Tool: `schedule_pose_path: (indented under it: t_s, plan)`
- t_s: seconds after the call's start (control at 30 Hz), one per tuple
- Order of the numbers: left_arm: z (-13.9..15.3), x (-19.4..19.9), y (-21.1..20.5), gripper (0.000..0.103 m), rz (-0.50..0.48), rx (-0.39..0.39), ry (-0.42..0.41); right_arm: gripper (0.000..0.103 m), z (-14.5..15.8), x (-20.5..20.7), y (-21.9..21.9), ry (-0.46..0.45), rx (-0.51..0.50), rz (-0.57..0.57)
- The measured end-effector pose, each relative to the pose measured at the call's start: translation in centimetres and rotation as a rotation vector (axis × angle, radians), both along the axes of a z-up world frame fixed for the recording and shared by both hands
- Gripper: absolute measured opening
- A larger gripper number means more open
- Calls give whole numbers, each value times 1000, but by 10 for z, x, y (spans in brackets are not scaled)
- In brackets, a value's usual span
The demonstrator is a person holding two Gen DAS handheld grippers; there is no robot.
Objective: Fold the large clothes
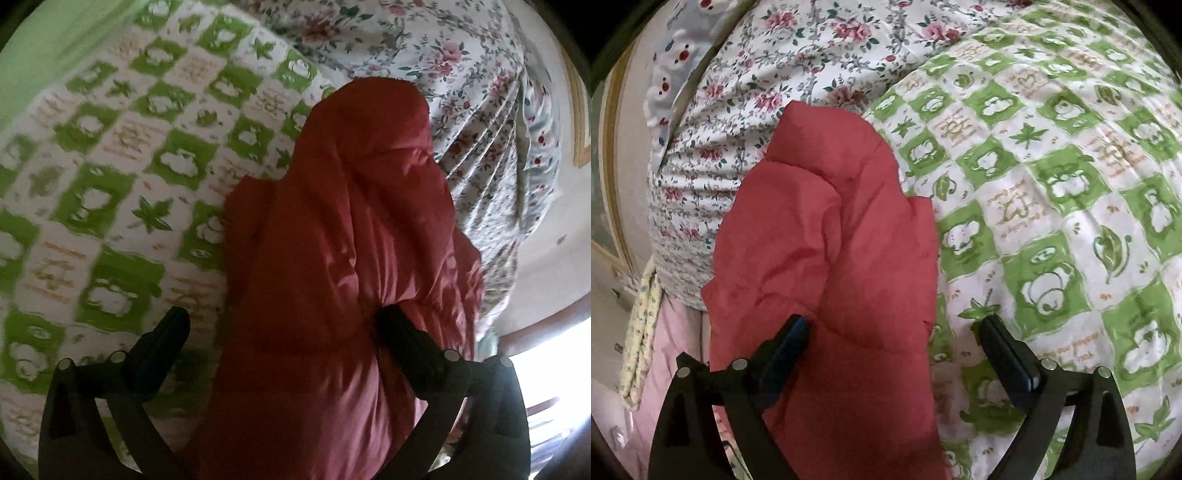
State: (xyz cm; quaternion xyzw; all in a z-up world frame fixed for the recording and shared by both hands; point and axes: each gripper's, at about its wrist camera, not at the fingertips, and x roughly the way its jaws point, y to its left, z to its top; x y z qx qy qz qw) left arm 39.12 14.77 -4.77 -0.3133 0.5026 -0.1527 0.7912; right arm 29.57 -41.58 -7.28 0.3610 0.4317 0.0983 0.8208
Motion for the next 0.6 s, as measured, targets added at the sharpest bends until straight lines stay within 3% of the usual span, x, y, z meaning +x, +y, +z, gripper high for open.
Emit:
schedule_pose_path:
  t_s: [0.07,0.17,0.2,0.3,0.37,0.43,0.6]
  plan:
    - [-2,1,-5,103,-21,-19,-1,94,-3,6,6,9,39,32]
    - [4,0,-21,78,-90,-24,-39,83,-10,13,18,27,129,96]
    - [9,-1,-24,72,-93,5,-55,83,-9,14,22,30,110,102]
    - [19,-8,-29,56,-105,28,-85,68,-1,10,26,22,73,109]
    - [26,-11,-28,50,-108,26,-102,53,8,5,27,14,73,113]
    - [36,-19,-28,46,-110,22,-122,46,20,-1,30,5,58,119]
    - [55,-44,-25,42,-128,33,-151,40,43,-20,35,-10,44,135]
